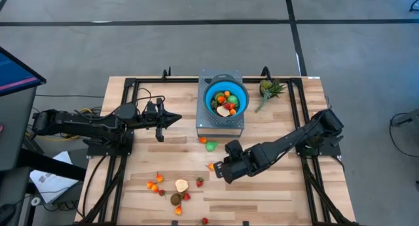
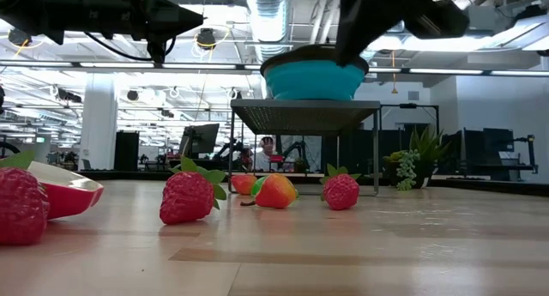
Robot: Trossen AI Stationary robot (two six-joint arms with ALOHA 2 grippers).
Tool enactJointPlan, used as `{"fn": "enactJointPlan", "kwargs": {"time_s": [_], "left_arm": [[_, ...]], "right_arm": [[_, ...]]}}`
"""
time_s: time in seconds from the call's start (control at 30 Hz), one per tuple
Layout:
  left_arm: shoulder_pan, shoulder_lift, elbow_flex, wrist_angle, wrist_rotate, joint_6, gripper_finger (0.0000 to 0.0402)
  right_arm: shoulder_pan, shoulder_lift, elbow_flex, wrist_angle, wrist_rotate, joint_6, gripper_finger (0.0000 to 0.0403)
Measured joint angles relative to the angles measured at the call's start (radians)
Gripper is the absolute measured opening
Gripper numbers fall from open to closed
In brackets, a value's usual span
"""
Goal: Pick & Place Fruit
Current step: Put the strawberry into the strainer bowl
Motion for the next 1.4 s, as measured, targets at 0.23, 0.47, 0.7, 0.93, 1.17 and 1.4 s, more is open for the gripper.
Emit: {"fn": "enactJointPlan", "kwargs": {"time_s": [0.23, 0.47, 0.7, 0.93, 1.17, 1.4], "left_arm": [[0.000, 0.000, 0.000, 0.000, 0.000, 0.000, 0.0002], [0.000, 0.000, 0.000, -0.001, 0.000, 0.000, 0.0002], [0.000, 0.000, 0.000, -0.001, 0.000, 0.000, 0.0002], [0.000, 0.000, 0.000, -0.001, 0.000, 0.000, 0.0002], [0.000, 0.000, 0.000, -0.001, 0.000, 0.000, 0.0002], [0.000, 0.000, 0.000, -0.001, 0.000, 0.000, 0.0002]], "right_arm": [[-0.006, -0.001, -0.030, 0.000, -0.028, 0.051, 0.0101], [-0.006, 0.000, -0.074, -0.007, -0.031, 0.209, 0.0235], [-0.006, -0.001, -0.118, 0.045, -0.030, 0.257, 0.0286], [-0.012, -0.001, -0.187, 0.159, -0.030, 0.260, 0.0286], [-0.033, -0.001, -0.217, 0.176, -0.023, 0.192, 0.0286], [-0.044, -0.001, -0.217, 0.245, -0.024, 0.007, 0.0286]]}}
